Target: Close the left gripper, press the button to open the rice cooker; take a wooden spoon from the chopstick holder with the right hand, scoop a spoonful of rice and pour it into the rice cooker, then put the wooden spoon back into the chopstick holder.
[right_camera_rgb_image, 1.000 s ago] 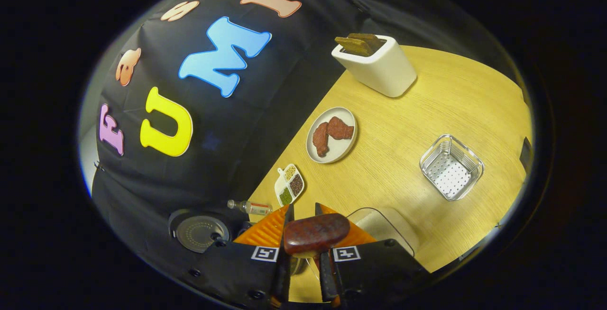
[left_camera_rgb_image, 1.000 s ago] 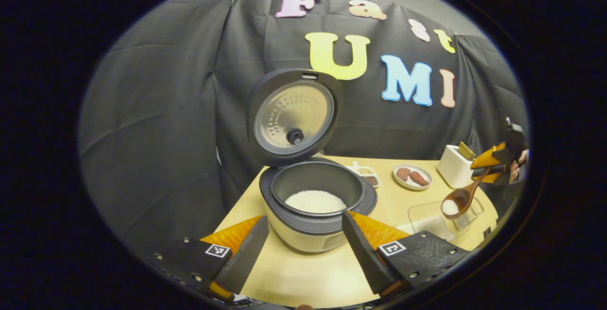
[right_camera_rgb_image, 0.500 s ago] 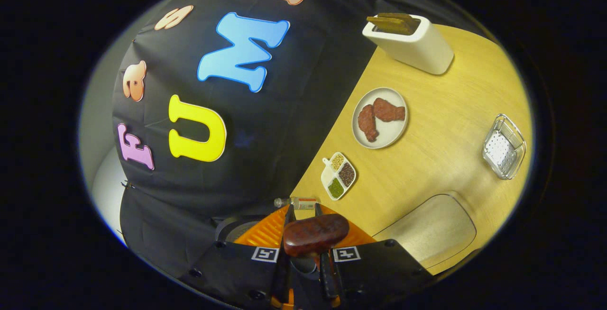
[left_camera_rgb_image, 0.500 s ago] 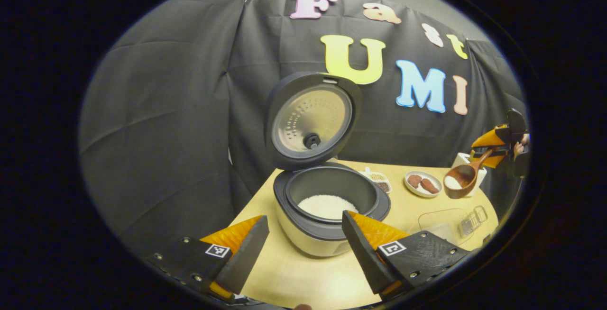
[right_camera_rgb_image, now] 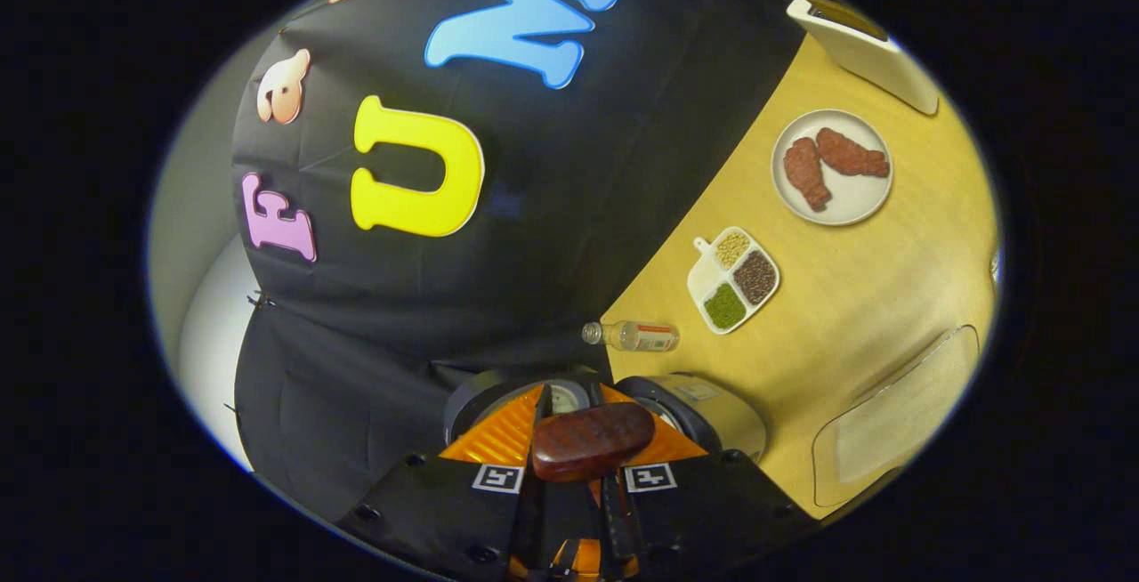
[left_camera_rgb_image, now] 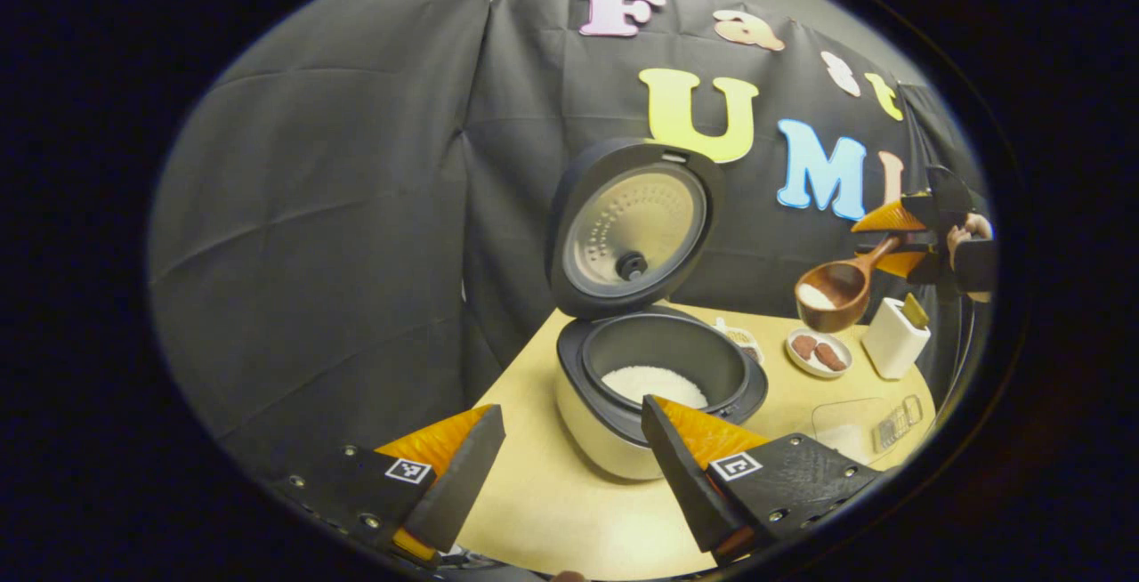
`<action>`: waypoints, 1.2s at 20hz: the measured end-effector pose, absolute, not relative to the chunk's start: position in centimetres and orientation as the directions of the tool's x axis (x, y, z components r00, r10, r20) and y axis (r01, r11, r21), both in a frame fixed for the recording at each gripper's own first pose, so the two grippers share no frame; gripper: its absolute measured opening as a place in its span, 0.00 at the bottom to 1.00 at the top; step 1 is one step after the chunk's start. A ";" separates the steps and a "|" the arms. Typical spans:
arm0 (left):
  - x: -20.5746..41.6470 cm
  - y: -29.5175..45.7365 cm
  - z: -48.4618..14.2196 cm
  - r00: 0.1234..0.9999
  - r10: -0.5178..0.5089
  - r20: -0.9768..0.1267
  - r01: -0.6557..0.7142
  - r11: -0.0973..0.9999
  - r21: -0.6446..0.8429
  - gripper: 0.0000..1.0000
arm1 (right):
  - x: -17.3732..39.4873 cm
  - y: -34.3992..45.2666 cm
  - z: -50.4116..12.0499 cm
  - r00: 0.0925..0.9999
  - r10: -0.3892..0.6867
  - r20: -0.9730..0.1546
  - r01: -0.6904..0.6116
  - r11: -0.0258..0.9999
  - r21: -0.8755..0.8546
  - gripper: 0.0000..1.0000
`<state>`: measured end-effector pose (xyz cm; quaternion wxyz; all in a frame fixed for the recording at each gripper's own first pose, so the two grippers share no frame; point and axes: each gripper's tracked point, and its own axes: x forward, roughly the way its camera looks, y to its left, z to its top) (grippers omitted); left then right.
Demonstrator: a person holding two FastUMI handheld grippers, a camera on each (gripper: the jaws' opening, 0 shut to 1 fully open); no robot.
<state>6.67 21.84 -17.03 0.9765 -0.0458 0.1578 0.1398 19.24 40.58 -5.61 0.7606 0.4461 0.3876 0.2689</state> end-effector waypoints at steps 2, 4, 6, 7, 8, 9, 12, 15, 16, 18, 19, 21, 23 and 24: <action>6.5 22.8 -17.6 0.908 0.263 -0.326 -0.304 0.949 -0.082 0.99 | 19.2 43.9 -5.6 0.520 0.781 -0.344 -0.118 0.465 0.877 0.27; 6.5 24.1 -18.7 0.893 0.281 -0.351 -0.344 0.930 -0.128 0.97 | 19.2 46.9 -6.1 0.491 0.795 -0.356 -0.173 0.490 0.855 0.27; 6.4 25.3 -19.6 0.878 0.299 -0.373 -0.381 0.909 -0.168 0.97 | 18.9 49.2 -7.1 0.463 0.801 -0.379 -0.216 0.516 0.829 0.27; 6.4 26.0 -19.9 0.873 0.308 -0.378 -0.394 0.902 -0.175 0.97 | 19.0 50.0 -7.8 0.464 0.795 -0.391 -0.233 0.535 0.812 0.27; 6.2 26.7 -20.0 0.867 0.322 -0.380 -0.408 0.896 -0.172 0.97 | 19.4 50.8 -8.6 0.465 0.790 -0.401 -0.253 0.552 0.794 0.27; 6.3 27.3 -20.0 0.861 0.339 -0.379 -0.423 0.892 -0.163 0.97 | 19.7 51.4 -9.8 0.462 0.783 -0.416 -0.271 0.572 0.775 0.27; 5.6 28.8 -19.6 0.848 0.372 -0.377 -0.452 0.880 -0.148 0.99 | 20.4 52.1 -12.9 0.467 0.747 -0.473 -0.322 0.642 0.696 0.27; 5.7 29.0 -19.6 0.840 0.384 -0.383 -0.463 0.875 -0.138 0.98 | 20.9 52.1 -14.8 0.485 0.709 -0.512 -0.396 0.700 0.595 0.27; 5.8 28.9 -19.8 0.838 0.386 -0.385 -0.464 0.876 -0.132 0.99 | 20.9 52.2 -15.2 0.490 0.700 -0.520 -0.424 0.712 0.559 0.27; 5.6 28.7 -19.8 0.836 0.388 -0.388 -0.464 0.878 -0.120 0.99 | 20.8 52.6 -15.5 0.492 0.696 -0.523 -0.474 0.718 0.509 0.27; 5.7 28.4 -19.7 0.837 0.385 -0.388 -0.460 0.880 -0.118 0.97 | 20.7 52.9 -15.6 0.494 0.693 -0.524 -0.489 0.720 0.491 0.27; 6.0 27.9 -19.5 0.843 0.377 -0.384 -0.449 0.886 -0.114 0.97 | 20.5 53.6 -15.5 0.498 0.690 -0.525 -0.535 0.721 0.440 0.27; 6.1 27.6 -19.6 0.847 0.369 -0.382 -0.438 0.892 -0.109 0.97 | 20.0 54.4 -15.2 0.498 0.694 -0.520 -0.607 0.707 0.363 0.27; 6.2 27.5 -19.4 0.849 0.366 -0.381 -0.434 0.894 -0.109 0.99 | 19.8 54.8 -15.0 0.495 0.698 -0.518 -0.643 0.695 0.323 0.27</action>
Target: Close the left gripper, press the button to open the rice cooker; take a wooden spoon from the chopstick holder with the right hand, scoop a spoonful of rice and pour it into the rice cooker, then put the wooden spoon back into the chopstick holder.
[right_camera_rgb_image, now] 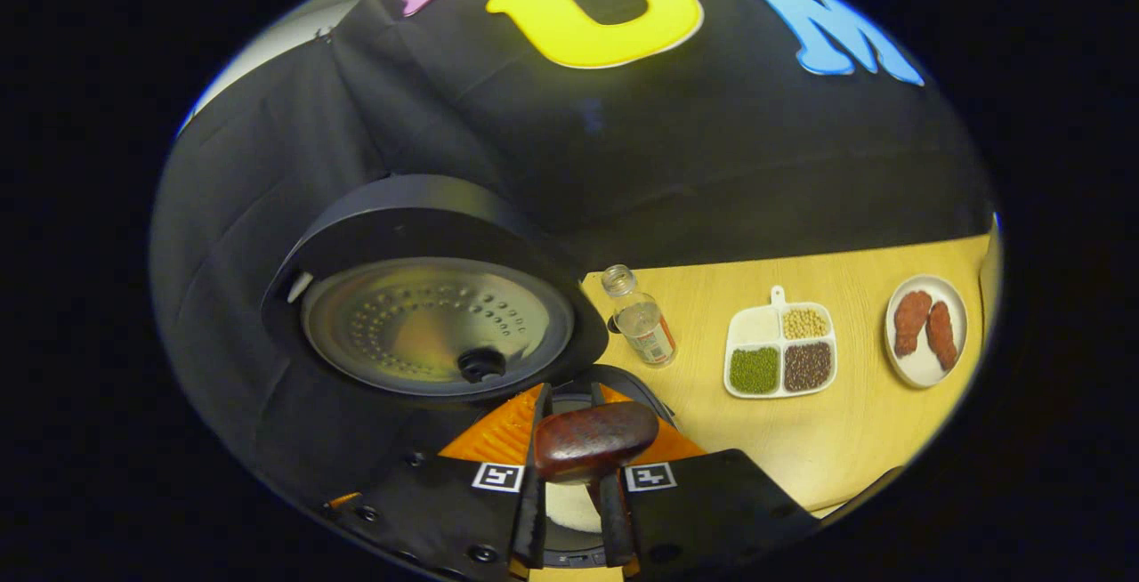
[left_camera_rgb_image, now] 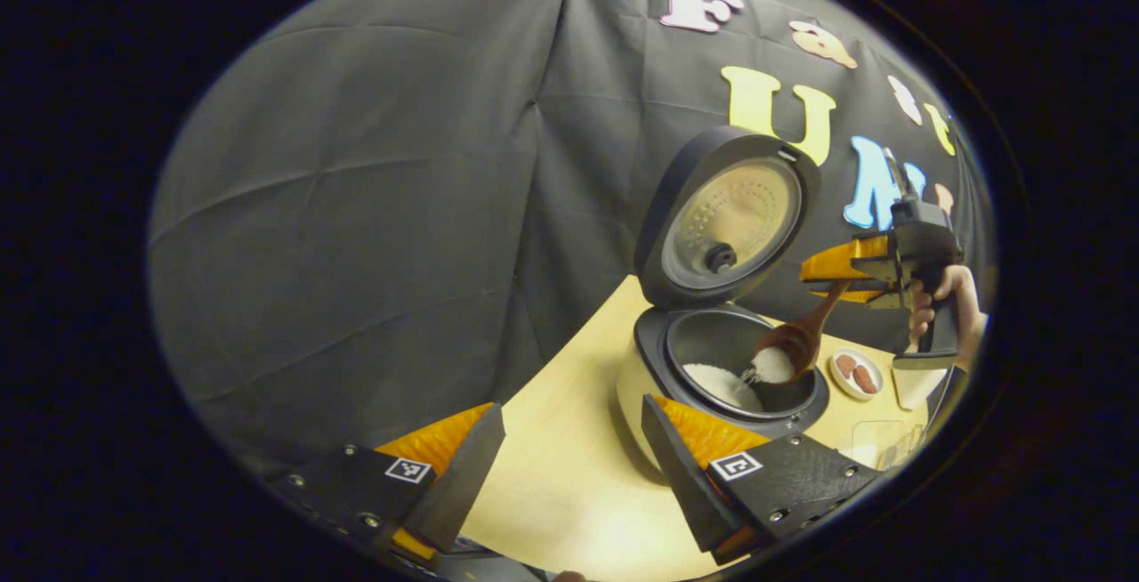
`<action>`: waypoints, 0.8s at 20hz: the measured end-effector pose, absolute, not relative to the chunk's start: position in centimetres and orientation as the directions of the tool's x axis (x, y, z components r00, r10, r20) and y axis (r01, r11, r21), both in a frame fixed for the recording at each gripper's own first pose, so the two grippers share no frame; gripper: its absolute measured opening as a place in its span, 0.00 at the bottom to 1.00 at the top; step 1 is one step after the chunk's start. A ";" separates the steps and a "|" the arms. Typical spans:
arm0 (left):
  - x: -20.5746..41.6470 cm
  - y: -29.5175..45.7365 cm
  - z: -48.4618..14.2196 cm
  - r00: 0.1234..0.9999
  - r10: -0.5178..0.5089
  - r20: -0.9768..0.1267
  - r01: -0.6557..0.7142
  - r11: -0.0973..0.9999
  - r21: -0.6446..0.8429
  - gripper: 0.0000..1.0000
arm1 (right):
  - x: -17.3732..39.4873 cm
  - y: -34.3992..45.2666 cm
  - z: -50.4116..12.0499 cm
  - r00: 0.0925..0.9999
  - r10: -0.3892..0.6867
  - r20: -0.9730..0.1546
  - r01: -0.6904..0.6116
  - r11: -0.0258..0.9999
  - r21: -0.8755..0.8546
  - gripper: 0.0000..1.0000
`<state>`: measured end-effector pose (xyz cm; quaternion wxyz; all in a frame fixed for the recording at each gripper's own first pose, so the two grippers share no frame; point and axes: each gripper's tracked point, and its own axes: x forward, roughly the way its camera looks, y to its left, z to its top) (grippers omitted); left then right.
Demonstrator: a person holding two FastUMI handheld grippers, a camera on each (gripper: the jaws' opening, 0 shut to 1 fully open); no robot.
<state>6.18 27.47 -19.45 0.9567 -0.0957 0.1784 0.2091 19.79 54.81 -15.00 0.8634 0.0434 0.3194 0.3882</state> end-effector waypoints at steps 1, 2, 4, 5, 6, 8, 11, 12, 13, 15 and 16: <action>6.3 27.5 -19.4 0.850 0.364 -0.380 -0.432 0.895 -0.109 0.97 | 19.5 55.2 -14.8 0.492 0.701 -0.517 -0.679 0.680 0.277 0.27; 6.4 27.5 -19.3 0.851 0.363 -0.379 -0.431 0.896 -0.110 0.99 | 19.1 55.6 -14.6 0.488 0.704 -0.516 -0.711 0.663 0.233 0.27; 6.2 27.7 -19.1 0.851 0.371 -0.372 -0.433 0.896 -0.095 0.97 | 18.6 56.3 -14.4 0.495 0.703 -0.510 -0.753 0.640 0.151 0.27; 6.4 28.0 -19.0 0.850 0.382 -0.363 -0.434 0.898 -0.070 0.99 | 18.4 56.6 -14.1 0.505 0.707 -0.495 -0.770 0.628 0.113 0.27; 6.2 28.2 -18.7 0.848 0.394 -0.354 -0.435 0.899 -0.043 0.98 | 18.1 56.7 -13.7 0.510 0.713 -0.482 -0.788 0.612 0.071 0.23; 6.3 28.6 -18.0 0.851 0.403 -0.336 -0.433 0.902 -0.014 0.97 | 17.4 57.2 -13.2 0.506 0.723 -0.470 -0.826 0.563 -0.023 0.27; 6.0 28.8 -17.4 0.849 0.418 -0.323 -0.441 0.898 0.004 0.97 | 16.2 57.9 -13.0 0.500 0.740 -0.451 -0.857 0.497 -0.134 0.27; 6.0 28.9 -17.2 0.849 0.425 -0.314 -0.442 0.897 0.019 0.97 | 15.9 58.2 -12.8 0.496 0.751 -0.436 -0.865 0.472 -0.171 0.27; 6.0 29.0 -17.1 0.849 0.430 -0.309 -0.442 0.896 0.033 0.97 | 15.6 58.2 -12.6 0.498 0.759 -0.420 -0.867 0.445 -0.224 0.27; 5.9 28.8 -17.0 0.851 0.430 -0.302 -0.437 0.898 0.047 0.99 | 15.1 58.4 -12.3 0.495 0.777 -0.390 -0.862 0.382 -0.333 0.24; 5.8 28.7 -17.0 0.852 0.426 -0.304 -0.433 0.900 0.047 0.99 | 14.9 58.2 -12.2 0.504 0.777 -0.378 -0.850 0.368 -0.376 0.27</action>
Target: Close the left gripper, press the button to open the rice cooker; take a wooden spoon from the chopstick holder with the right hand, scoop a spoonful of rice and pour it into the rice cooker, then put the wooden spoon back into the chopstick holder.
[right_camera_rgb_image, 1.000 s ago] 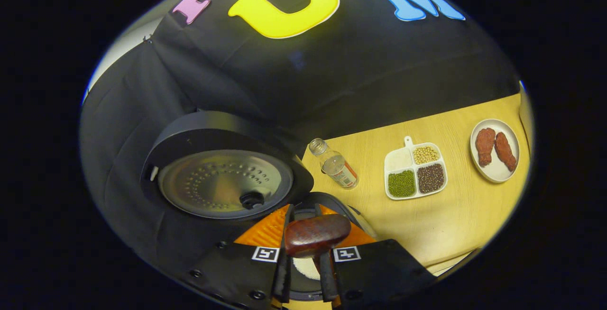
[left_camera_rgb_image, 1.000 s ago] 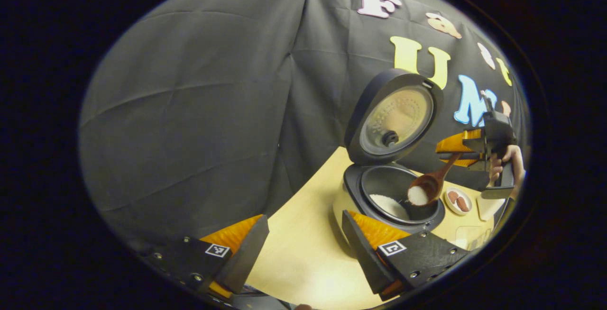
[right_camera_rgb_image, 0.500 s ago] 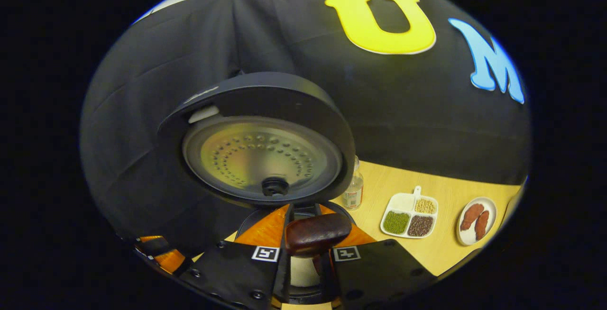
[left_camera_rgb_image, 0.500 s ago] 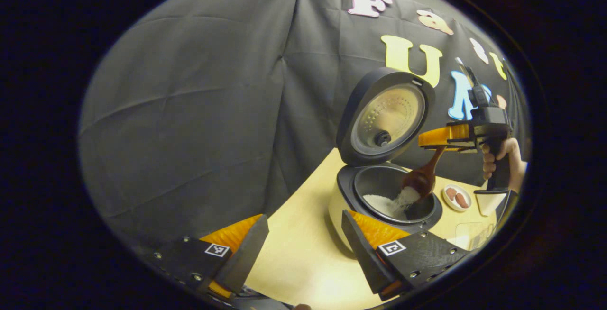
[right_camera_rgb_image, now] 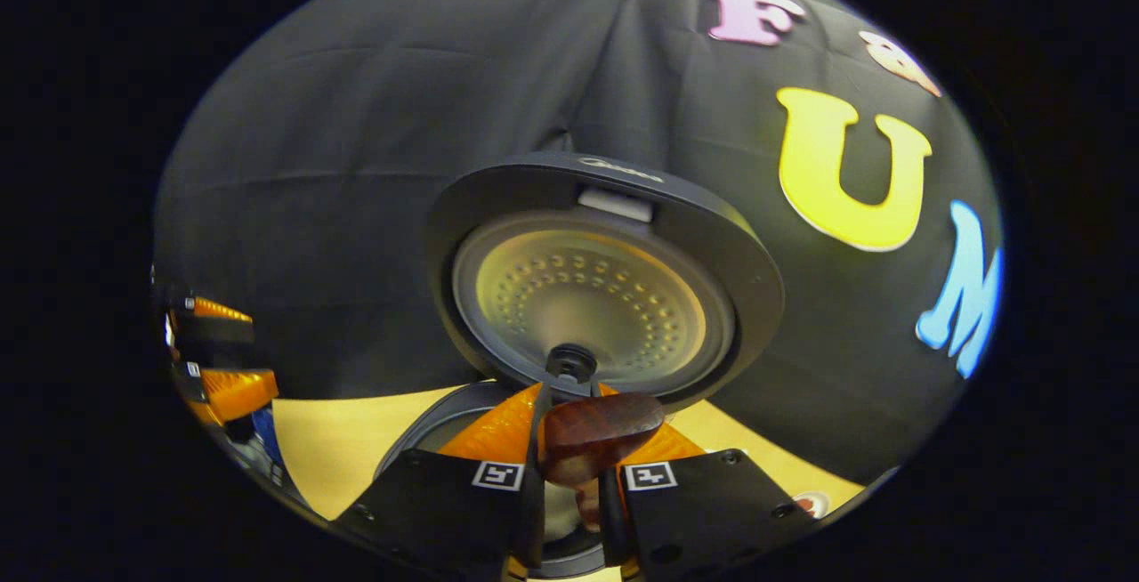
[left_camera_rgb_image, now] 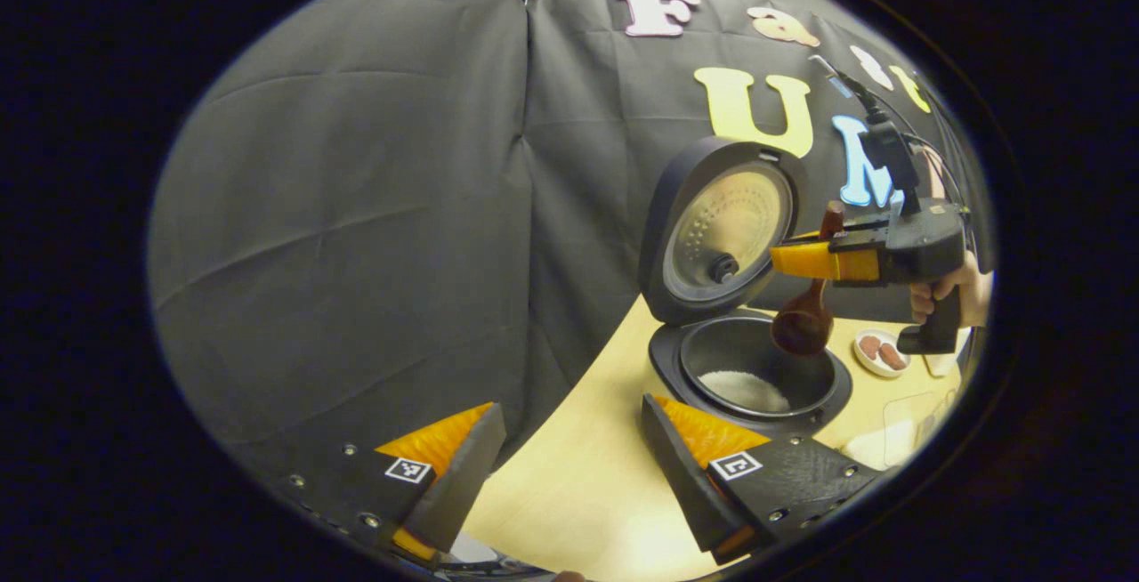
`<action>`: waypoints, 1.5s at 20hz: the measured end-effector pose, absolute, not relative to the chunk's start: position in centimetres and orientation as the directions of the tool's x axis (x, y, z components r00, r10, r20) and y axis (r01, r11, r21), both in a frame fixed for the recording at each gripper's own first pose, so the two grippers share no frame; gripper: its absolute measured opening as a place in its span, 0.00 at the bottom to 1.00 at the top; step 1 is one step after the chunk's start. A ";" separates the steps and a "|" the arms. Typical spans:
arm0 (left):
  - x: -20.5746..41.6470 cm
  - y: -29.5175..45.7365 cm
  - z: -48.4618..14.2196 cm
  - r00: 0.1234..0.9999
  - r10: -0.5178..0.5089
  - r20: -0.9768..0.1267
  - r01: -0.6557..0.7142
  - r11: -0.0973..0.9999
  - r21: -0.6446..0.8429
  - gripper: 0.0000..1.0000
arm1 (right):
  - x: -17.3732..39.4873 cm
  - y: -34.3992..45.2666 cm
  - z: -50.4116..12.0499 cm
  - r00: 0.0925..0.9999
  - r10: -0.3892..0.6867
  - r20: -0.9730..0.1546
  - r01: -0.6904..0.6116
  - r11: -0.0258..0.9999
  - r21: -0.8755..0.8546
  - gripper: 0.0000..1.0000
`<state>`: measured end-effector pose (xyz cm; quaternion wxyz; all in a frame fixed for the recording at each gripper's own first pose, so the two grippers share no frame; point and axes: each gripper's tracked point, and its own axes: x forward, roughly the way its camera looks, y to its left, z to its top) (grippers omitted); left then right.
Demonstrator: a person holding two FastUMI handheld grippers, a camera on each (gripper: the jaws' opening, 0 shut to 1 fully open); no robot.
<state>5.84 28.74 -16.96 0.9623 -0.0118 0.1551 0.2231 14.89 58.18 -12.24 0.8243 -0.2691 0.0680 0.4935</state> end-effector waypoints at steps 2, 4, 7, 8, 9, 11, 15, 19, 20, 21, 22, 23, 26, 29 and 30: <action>5.5 28.2 -16.9 0.854 0.419 -0.307 -0.429 0.902 0.039 0.98 | 14.2 57.9 -11.4 0.523 0.783 -0.337 -0.830 0.377 -0.411 0.27; 5.3 27.8 -16.8 0.857 0.413 -0.308 -0.425 0.905 0.028 0.97 | 13.9 57.8 -10.8 0.528 0.787 -0.319 -0.829 0.396 -0.396 0.27; 5.5 27.2 -16.3 0.865 0.403 -0.300 -0.409 0.911 0.046 0.99 | 13.6 56.8 -8.3 0.546 0.792 -0.274 -0.825 0.450 -0.342 0.24; 5.5 27.0 -16.0 0.868 0.398 -0.295 -0.401 0.915 0.056 0.99 | 13.7 56.3 -7.0 0.555 0.793 -0.251 -0.821 0.473 -0.320 0.28; 5.8 26.6 -15.7 0.875 0.389 -0.289 -0.388 0.920 0.062 0.99 | 13.7 55.7 -5.7 0.570 0.790 -0.225 -0.812 0.499 -0.303 0.27; 6.2 25.4 -15.0 0.890 0.359 -0.280 -0.357 0.932 0.062 0.97 | 13.3 53.8 -3.1 0.598 0.783 -0.173 -0.792 0.543 -0.280 0.27; 7.4 22.1 -14.0 0.920 0.284 -0.272 -0.282 0.958 0.047 0.97 | 13.6 48.2 1.0 0.674 0.733 -0.098 -0.732 0.643 -0.224 0.27; 8.9 19.2 -13.2 0.945 0.216 -0.245 -0.196 0.975 0.103 0.97 | 14.7 40.3 3.4 0.777 0.628 -0.051 -0.627 0.763 -0.154 0.24; 9.3 18.4 -12.9 0.951 0.198 -0.238 -0.175 0.978 0.114 0.97 | 15.2 37.9 3.7 0.806 0.590 -0.046 -0.590 0.796 -0.134 0.24; 9.7 17.5 -12.5 0.957 0.178 -0.230 -0.154 0.981 0.116 0.99 | 15.8 35.4 4.0 0.836 0.548 -0.043 -0.549 0.829 -0.112 0.27; 10.3 16.8 -12.1 0.962 0.159 -0.223 -0.136 0.984 0.114 0.99 | 16.5 32.8 4.1 0.862 0.505 -0.044 -0.507 0.858 -0.087 0.23; 11.0 15.9 -11.9 0.965 0.138 -0.222 -0.117 0.988 0.104 0.99 | 17.1 30.4 4.2 0.885 0.463 -0.047 -0.465 0.883 -0.057 0.23; 12.5 12.6 -11.5 0.972 0.065 -0.227 -0.055 0.997 0.053 0.99 | 18.3 22.9 3.1 0.935 0.346 -0.078 -0.342 0.938 0.065 0.27; 14.6 10.6 -10.5 0.973 0.043 -0.226 -0.030 0.998 0.064 0.95 | 19.1 15.5 1.9 0.963 0.242 -0.120 -0.217 0.957 0.194 0.23; 15.1 9.9 -9.9 0.975 0.036 -0.220 -0.022 0.998 0.064 0.97 | 19.3 13.0 1.5 0.969 0.207 -0.132 -0.174 0.958 0.228 0.23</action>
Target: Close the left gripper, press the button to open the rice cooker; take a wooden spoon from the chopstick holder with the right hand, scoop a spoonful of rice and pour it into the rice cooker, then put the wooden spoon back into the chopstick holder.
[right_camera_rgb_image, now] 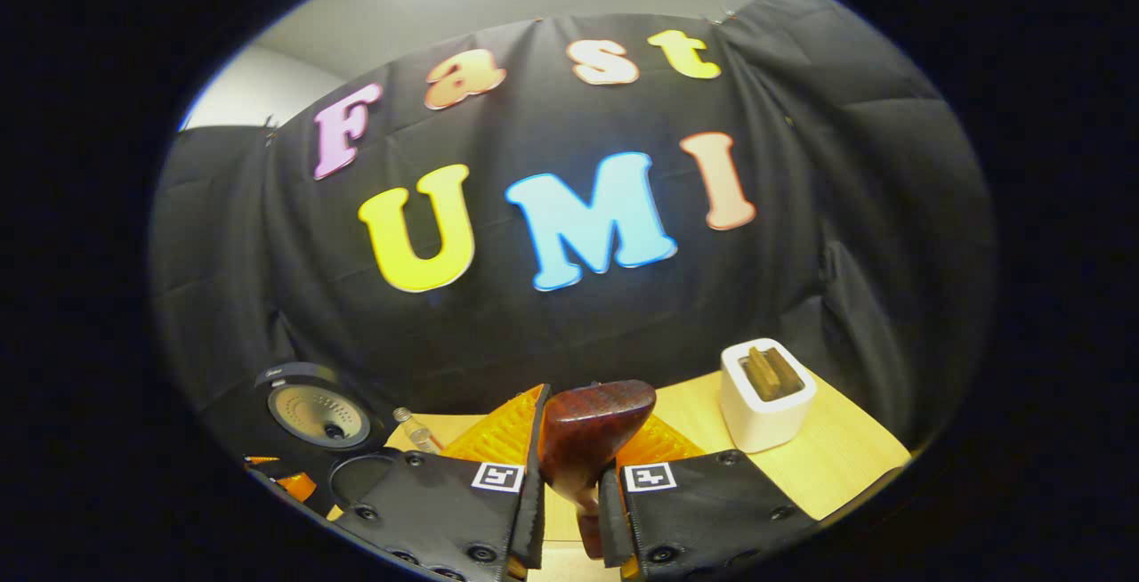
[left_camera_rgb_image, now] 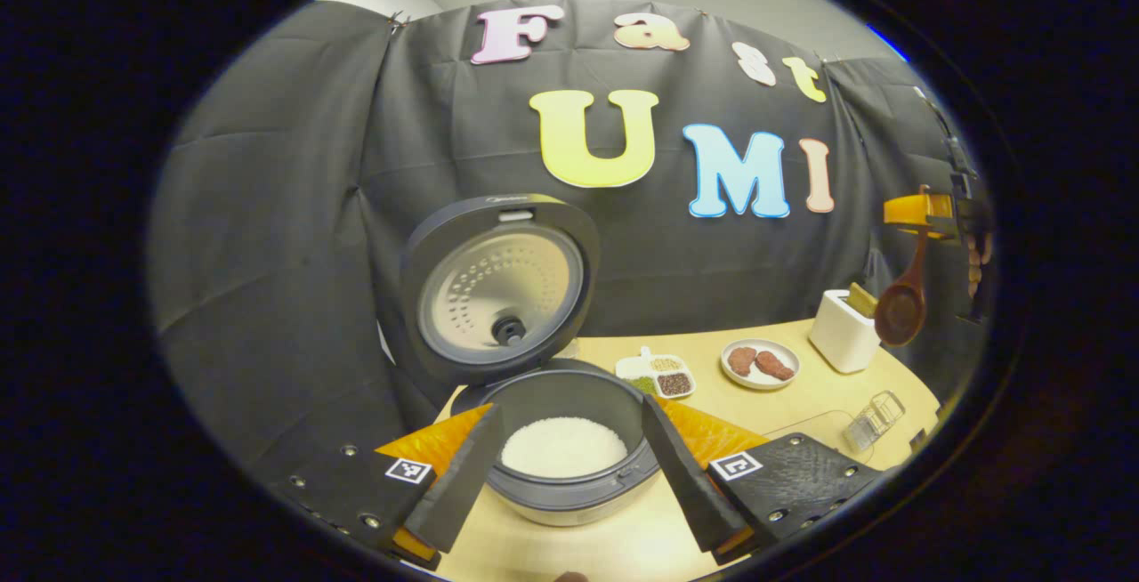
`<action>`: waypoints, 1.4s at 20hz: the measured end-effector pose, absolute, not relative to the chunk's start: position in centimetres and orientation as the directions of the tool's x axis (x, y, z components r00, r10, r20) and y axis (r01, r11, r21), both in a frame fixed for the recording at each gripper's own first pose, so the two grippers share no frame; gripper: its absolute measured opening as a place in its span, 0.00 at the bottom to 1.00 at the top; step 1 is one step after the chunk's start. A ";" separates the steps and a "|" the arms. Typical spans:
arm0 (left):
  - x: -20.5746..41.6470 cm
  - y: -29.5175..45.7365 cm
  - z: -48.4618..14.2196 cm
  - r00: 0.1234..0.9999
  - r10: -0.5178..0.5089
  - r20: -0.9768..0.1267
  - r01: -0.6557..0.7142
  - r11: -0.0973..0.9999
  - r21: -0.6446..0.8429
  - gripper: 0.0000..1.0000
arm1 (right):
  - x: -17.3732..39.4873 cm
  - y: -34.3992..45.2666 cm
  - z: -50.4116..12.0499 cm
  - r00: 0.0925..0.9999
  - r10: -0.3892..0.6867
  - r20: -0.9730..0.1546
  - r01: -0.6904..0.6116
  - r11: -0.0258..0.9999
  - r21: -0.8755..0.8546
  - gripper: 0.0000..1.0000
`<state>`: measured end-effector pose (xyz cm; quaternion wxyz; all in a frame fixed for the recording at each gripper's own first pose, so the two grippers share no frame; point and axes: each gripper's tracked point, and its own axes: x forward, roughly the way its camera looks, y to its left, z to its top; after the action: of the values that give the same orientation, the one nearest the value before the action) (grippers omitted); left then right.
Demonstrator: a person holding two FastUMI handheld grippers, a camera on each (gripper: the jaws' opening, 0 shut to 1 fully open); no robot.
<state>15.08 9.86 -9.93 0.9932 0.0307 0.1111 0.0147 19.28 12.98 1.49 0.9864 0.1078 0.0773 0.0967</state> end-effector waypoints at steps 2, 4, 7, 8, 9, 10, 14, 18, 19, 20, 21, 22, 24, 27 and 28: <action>16.0 8.4 -8.8 0.977 0.023 -0.211 -0.011 0.998 0.058 0.97 | 19.6 8.4 -0.1 0.976 0.147 -0.164 -0.094 0.952 0.290 0.27; 16.8 7.1 -8.4 0.976 0.018 -0.216 -0.010 0.999 0.038 0.99 | 19.7 4.6 -2.5 0.971 0.111 -0.213 -0.026 0.930 0.368 0.27; 17.7 5.3 -8.3 0.970 0.019 -0.240 -0.022 1.000 -0.010 0.99 | 20.4 0.8 -6.5 0.953 0.089 -0.290 0.058 0.884 0.463 0.27; 17.8 4.8 -8.1 0.969 0.021 -0.246 -0.029 0.999 -0.027 0.99 | 20.6 -0.4 -8.0 0.946 0.083 -0.314 0.081 0.876 0.476 0.27; 17.9 4.3 -7.8 0.968 0.028 -0.250 -0.039 0.998 -0.042 0.99 | 20.6 -1.3 -9.2 0.937 0.078 -0.341 0.103 0.870 0.482 0.27; 17.9 4.1 -7.7 0.966 0.038 -0.255 -0.053 0.997 -0.052 0.99 | 20.9 -1.9 -10.5 0.929 0.079 -0.363 0.116 0.866 0.486 0.27; 17.4 4.3 -7.1 0.957 0.109 -0.268 -0.130 0.990 -0.061 0.97 | 21.9 -2.2 -15.1 0.894 0.117 -0.433 0.137 0.848 0.511 0.27; 16.3 4.7 -6.5 0.946 0.171 -0.274 -0.202 0.975 -0.089 0.99 | 22.8 -1.5 -18.6 0.861 0.164 -0.481 0.115 0.859 0.499 0.27; 16.2 5.1 -6.4 0.943 0.189 -0.273 -0.222 0.970 -0.098 0.99 | 23.0 -1.2 -19.5 0.851 0.171 -0.496 0.112 0.864 0.490 0.27; 15.8 5.5 -6.2 0.940 0.208 -0.271 -0.244 0.964 -0.104 0.97 | 23.1 -1.0 -20.5 0.840 0.178 -0.513 0.108 0.871 0.479 0.27; 15.5 6.0 -6.0 0.935 0.229 -0.270 -0.266 0.958 -0.110 0.97 | 23.1 -0.8 -21.3 0.830 0.178 -0.529 0.107 0.879 0.464 0.24; 15.0 6.3 -5.9 0.931 0.246 -0.269 -0.285 0.951 -0.117 0.97 | 23.1 -0.6 -22.0 0.820 0.183 -0.542 0.103 0.885 0.455 0.28; 14.3 7.4 -5.5 0.923 0.280 -0.264 -0.322 0.938 -0.130 0.97 | 22.9 -0.1 -22.9 0.809 0.189 -0.557 0.095 0.892 0.442 0.28; 13.8 9.5 -4.4 0.913 0.329 -0.240 -0.363 0.924 -0.116 0.97 | 22.6 0.2 -22.9 0.810 0.192 -0.554 0.085 0.897 0.434 0.30; 13.8 10.3 -3.9 0.909 0.345 -0.232 -0.377 0.920 -0.109 0.97 | 22.4 0.0 -22.8 0.815 0.186 -0.548 0.086 0.897 0.433 0.31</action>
<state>13.80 10.30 -3.87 0.9741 -0.0757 0.1049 0.1852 22.37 -0.01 -22.84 0.9258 0.2250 0.3026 0.0271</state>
